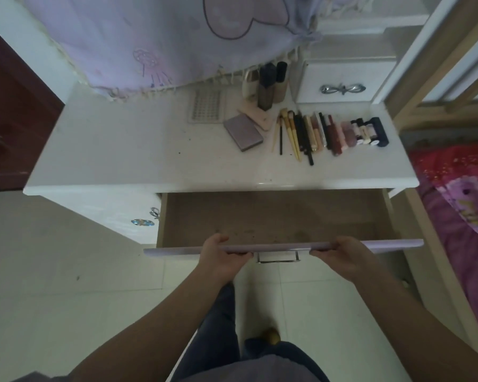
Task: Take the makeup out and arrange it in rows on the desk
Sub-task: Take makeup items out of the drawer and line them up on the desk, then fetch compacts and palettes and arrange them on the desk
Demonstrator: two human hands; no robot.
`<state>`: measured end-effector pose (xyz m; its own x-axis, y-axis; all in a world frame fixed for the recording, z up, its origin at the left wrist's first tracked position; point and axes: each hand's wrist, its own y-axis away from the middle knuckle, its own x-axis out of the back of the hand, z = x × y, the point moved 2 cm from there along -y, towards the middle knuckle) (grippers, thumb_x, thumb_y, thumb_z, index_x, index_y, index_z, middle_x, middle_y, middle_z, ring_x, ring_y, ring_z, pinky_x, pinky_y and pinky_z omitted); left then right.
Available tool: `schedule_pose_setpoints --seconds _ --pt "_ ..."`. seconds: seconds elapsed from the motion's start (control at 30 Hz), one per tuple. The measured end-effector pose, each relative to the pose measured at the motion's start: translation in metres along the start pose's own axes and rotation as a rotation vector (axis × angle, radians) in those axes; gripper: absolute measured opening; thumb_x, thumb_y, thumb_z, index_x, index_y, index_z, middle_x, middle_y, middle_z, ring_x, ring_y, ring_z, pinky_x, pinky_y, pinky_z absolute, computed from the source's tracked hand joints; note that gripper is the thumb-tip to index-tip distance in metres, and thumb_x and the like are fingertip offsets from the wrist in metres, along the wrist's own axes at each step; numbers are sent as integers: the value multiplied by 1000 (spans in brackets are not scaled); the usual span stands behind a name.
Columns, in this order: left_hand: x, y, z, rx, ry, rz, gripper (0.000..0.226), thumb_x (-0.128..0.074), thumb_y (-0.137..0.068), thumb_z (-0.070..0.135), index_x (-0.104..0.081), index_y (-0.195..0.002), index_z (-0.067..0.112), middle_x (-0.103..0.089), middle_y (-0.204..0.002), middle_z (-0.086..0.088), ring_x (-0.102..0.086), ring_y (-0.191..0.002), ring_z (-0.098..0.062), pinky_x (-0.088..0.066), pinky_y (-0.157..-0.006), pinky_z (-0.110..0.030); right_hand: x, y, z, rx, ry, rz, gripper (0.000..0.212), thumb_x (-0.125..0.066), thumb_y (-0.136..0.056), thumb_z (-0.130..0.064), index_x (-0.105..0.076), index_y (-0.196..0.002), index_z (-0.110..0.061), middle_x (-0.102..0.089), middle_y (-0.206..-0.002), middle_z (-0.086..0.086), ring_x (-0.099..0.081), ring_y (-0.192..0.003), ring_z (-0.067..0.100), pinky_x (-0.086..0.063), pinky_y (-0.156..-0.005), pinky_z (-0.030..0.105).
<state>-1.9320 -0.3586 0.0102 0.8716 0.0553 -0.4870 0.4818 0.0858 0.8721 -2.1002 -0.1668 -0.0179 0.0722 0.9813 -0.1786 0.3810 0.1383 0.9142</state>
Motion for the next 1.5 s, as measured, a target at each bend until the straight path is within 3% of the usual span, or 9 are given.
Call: schedule_pose_setpoints --seconds 0.33,0.43,0.57,0.67,0.8,0.93,1.07,1.23,1.5 --pt "-55 -28 49 -61 -41 -116 41 -43 -91 13 -35 -128 -1 -32 -143 -24 -38 -129 -37 -27 -112 -45 -70 7 -49 128 43 -52 34 -24 -91 12 -37 -122 16 -47 -110 39 -46 -121 41 -31 -110 50" --pt "-73 -41 67 -47 -32 -165 37 -42 -90 12 -37 -124 -1 -38 -138 -24 -37 -130 -37 -25 -113 -45 -91 -3 -63 94 -94 -112 27 -21 -89 14 -45 -92 2 -42 -134 27 -41 -128 33 -33 -108 47" --pt "-85 -49 85 -13 -72 -119 48 -45 -89 12 -23 -129 -3 -29 -138 -28 -26 -135 -42 -27 -112 -45 -102 -12 -72 84 -107 -110 30 -23 -90 12 -44 -108 2 -44 -124 25 -43 -120 36 -27 -112 50" --pt "-81 -50 87 27 -261 -128 37 -42 -92 15 -33 -121 -7 -38 -131 -30 -39 -128 -41 -40 -101 -43 -96 -4 -67 124 135 -175 20 -32 -89 11 -49 -89 0 -49 -89 20 -52 -79 25 -49 -94 39" --pt "-81 -39 97 56 -969 -73 22 -40 -96 21 -52 -102 4 -61 -108 -20 -62 -98 -29 -50 -77 -36 -94 17 -75 204 852 -79 28 -44 -99 -15 -53 -118 4 -59 -115 22 -59 -101 34 -46 -90 43" --pt "-112 -13 117 -238 -1317 -28 18 -50 -93 20 -57 -104 7 -67 -88 -9 -64 -75 -18 -48 -68 -26 -130 57 -98 360 1578 -61 30 -42 -98 -13 -56 -120 1 -61 -122 17 -58 -111 31 -45 -96 37" --pt "-154 25 119 -595 -1608 29 28 -45 -96 20 -56 -113 2 -65 -97 -13 -62 -76 -21 -46 -65 -27 -169 97 -108 854 2030 49 39 -31 -100 -32 -56 -121 -10 -58 -122 12 -53 -113 29 -38 -96 40" --pt "-161 61 94 -1586 -2062 416 41 -40 -93 24 -45 -132 13 -54 -127 -10 -51 -113 -28 -37 -98 -40 -173 118 -76 1710 1777 409 47 -29 -93 -37 -50 -131 -17 -56 -129 8 -54 -115 27 -32 -104 46" --pt "-106 47 66 -1707 -2306 304 62 -32 -91 55 -33 -143 21 -40 -145 -7 -33 -135 -25 -14 -114 -51 -126 102 -26 1561 1835 480 57 -25 -93 -45 -45 -139 -19 -46 -142 14 -43 -132 30 -28 -103 66"
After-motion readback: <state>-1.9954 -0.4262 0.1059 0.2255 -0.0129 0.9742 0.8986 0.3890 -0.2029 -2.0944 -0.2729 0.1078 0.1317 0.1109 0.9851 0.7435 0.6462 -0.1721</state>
